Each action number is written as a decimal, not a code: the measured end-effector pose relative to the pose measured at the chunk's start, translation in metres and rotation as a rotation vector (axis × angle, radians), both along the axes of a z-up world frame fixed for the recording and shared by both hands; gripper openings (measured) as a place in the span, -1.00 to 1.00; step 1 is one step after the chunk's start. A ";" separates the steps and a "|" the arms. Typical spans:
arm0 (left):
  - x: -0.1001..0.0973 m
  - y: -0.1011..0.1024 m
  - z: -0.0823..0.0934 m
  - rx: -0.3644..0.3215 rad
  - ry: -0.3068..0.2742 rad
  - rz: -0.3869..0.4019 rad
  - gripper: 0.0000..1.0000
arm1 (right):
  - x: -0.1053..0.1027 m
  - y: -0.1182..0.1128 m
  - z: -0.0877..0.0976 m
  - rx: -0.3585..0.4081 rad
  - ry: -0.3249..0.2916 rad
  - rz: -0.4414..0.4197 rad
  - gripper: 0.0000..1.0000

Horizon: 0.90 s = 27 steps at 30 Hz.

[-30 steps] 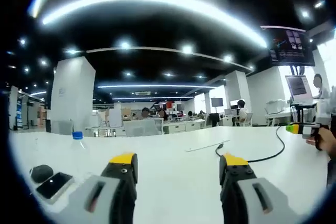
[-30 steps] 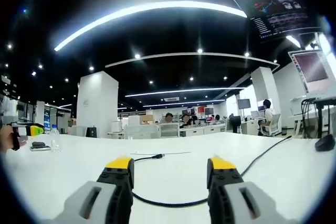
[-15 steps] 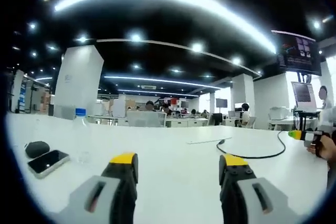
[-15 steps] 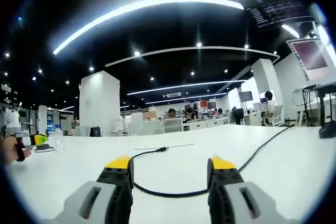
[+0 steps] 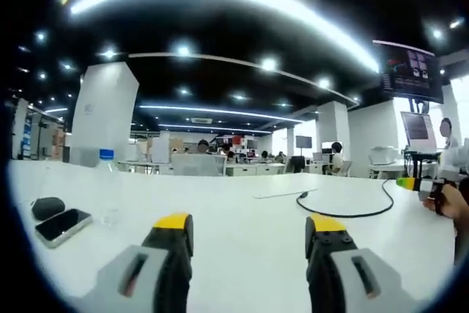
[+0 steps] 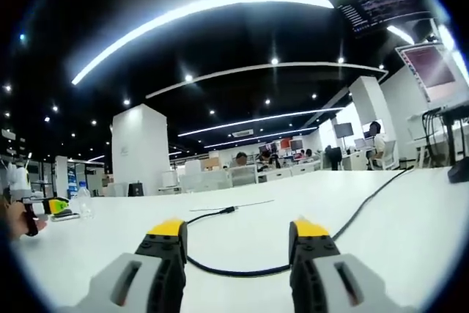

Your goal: Locate the USB plug end of the data cable currently connected to the USB port on the desk. Grip the plug, withdraw it from the port, and place it onto the desktop.

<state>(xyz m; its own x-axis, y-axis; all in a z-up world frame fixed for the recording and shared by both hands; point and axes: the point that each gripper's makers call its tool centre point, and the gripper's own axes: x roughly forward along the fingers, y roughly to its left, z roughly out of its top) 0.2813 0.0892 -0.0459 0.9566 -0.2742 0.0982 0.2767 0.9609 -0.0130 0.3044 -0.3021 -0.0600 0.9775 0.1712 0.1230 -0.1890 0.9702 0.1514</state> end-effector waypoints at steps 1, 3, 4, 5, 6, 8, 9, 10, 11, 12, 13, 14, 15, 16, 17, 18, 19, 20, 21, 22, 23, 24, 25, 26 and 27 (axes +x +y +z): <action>0.000 0.000 -0.001 0.001 0.002 -0.004 0.23 | 0.000 0.001 0.000 0.002 0.001 0.002 0.13; 0.001 -0.001 -0.002 0.004 0.006 -0.008 0.23 | 0.001 0.001 0.000 0.004 0.000 0.004 0.13; 0.001 -0.001 -0.002 0.007 0.007 -0.010 0.23 | 0.001 0.002 0.000 0.007 -0.002 0.004 0.13; 0.002 -0.001 -0.002 0.008 0.008 -0.011 0.23 | 0.001 0.002 0.000 0.008 -0.003 0.005 0.13; 0.002 -0.001 -0.003 0.007 0.009 -0.013 0.23 | 0.001 0.001 0.000 0.011 -0.004 0.005 0.13; 0.003 -0.001 -0.003 -0.001 0.012 -0.020 0.23 | 0.002 0.002 0.000 0.019 -0.006 0.008 0.13; 0.003 -0.001 -0.004 -0.002 0.015 -0.023 0.23 | 0.002 0.003 -0.001 0.014 -0.004 0.008 0.13; 0.004 -0.001 -0.004 0.001 0.017 -0.025 0.23 | 0.003 0.004 -0.002 0.004 0.001 0.008 0.14; 0.004 -0.001 -0.005 0.006 0.020 -0.026 0.23 | 0.004 0.006 -0.003 -0.003 0.006 0.012 0.14; 0.004 -0.001 -0.006 0.012 0.022 -0.026 0.23 | 0.005 0.007 -0.004 -0.010 0.010 0.016 0.14; 0.005 -0.001 -0.006 0.015 0.024 -0.026 0.23 | 0.005 0.009 -0.004 -0.013 0.013 0.020 0.14; 0.005 -0.001 -0.006 0.020 0.025 -0.026 0.23 | 0.006 0.010 -0.005 -0.017 0.017 0.028 0.14; 0.005 -0.001 -0.007 0.022 0.026 -0.027 0.23 | 0.006 0.011 -0.006 -0.018 0.020 0.033 0.14; 0.005 -0.001 -0.007 0.022 0.026 -0.029 0.23 | 0.006 0.011 -0.007 -0.019 0.022 0.035 0.14; 0.005 -0.001 -0.006 0.021 0.025 -0.032 0.23 | 0.006 0.011 -0.007 -0.019 0.023 0.036 0.14; 0.005 -0.001 -0.006 0.020 0.025 -0.033 0.23 | 0.005 0.011 -0.007 -0.018 0.023 0.036 0.14; 0.005 -0.001 -0.007 0.021 0.027 -0.037 0.23 | 0.005 0.011 -0.007 -0.016 0.022 0.036 0.14; 0.005 -0.002 -0.007 0.022 0.028 -0.039 0.23 | 0.007 0.010 -0.007 -0.012 0.021 0.036 0.14; 0.005 -0.002 -0.007 0.023 0.029 -0.041 0.23 | 0.007 0.010 -0.007 -0.009 0.021 0.036 0.14; 0.005 -0.002 -0.008 0.024 0.029 -0.042 0.23 | 0.006 0.011 -0.008 -0.007 0.022 0.037 0.14; 0.005 -0.002 -0.008 0.024 0.029 -0.044 0.23 | 0.006 0.011 -0.008 -0.005 0.023 0.038 0.14; 0.005 -0.003 -0.008 0.024 0.029 -0.044 0.23 | 0.007 0.011 -0.008 -0.003 0.022 0.038 0.14; 0.005 -0.002 -0.008 0.023 0.030 -0.044 0.23 | 0.006 0.010 -0.008 -0.002 0.021 0.039 0.14; 0.005 -0.002 -0.008 0.023 0.030 -0.043 0.24 | 0.005 0.010 -0.007 0.000 0.020 0.039 0.14; 0.005 -0.002 -0.008 0.023 0.031 -0.041 0.24 | 0.006 0.010 -0.008 0.000 0.020 0.040 0.14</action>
